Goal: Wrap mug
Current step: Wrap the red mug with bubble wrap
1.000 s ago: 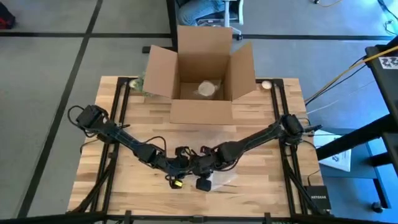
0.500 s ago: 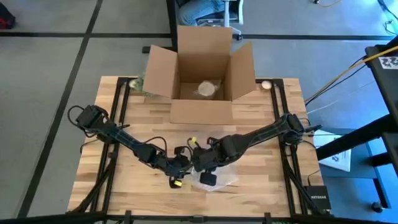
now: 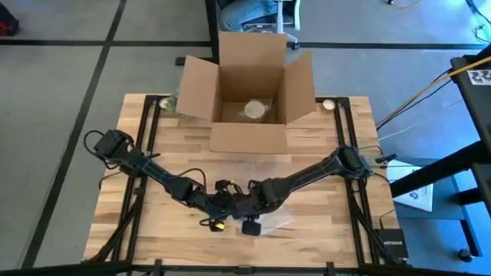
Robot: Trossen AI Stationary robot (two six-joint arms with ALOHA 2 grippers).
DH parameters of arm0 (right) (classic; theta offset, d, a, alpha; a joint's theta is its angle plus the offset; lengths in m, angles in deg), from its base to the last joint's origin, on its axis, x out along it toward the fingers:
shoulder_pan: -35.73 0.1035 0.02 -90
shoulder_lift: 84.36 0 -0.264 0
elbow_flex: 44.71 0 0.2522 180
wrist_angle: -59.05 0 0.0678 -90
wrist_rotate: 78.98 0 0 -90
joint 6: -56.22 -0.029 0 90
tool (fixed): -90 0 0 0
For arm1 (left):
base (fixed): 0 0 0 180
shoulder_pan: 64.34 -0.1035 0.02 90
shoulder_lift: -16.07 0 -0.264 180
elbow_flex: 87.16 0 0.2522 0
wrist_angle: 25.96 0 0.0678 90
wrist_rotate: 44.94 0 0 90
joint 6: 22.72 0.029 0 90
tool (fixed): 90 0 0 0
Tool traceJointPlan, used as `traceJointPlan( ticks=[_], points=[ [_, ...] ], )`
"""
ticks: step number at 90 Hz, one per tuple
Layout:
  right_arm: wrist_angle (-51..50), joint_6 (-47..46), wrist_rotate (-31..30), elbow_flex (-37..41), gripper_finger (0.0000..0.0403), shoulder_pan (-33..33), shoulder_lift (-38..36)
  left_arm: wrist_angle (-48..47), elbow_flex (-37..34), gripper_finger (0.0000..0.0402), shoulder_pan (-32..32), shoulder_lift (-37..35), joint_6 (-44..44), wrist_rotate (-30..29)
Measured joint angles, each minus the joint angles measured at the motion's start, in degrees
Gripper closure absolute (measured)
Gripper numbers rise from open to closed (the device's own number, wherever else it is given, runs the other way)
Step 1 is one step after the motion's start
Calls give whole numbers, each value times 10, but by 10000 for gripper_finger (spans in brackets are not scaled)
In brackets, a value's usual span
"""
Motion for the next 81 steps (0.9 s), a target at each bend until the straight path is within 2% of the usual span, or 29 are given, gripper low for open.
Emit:
traceJointPlan(
  ticks=[16,32,48,68,81],
  points=[
    [0,11,8,-2,403,6,34,-16,0,282,1,0,0,-1],
    [8,13,6,-5,403,7,35,-49,1,282,4,-1,5,-4],
    [-17,15,-9,-34,403,7,18,-53,1,282,5,-1,10,-3],
    [-60,-3,18,-71,403,15,-17,-52,2,282,7,-2,8,0],
    [-106,-8,-36,-73,403,21,-29,-53,2,282,13,-2,11,2]
  ],
)
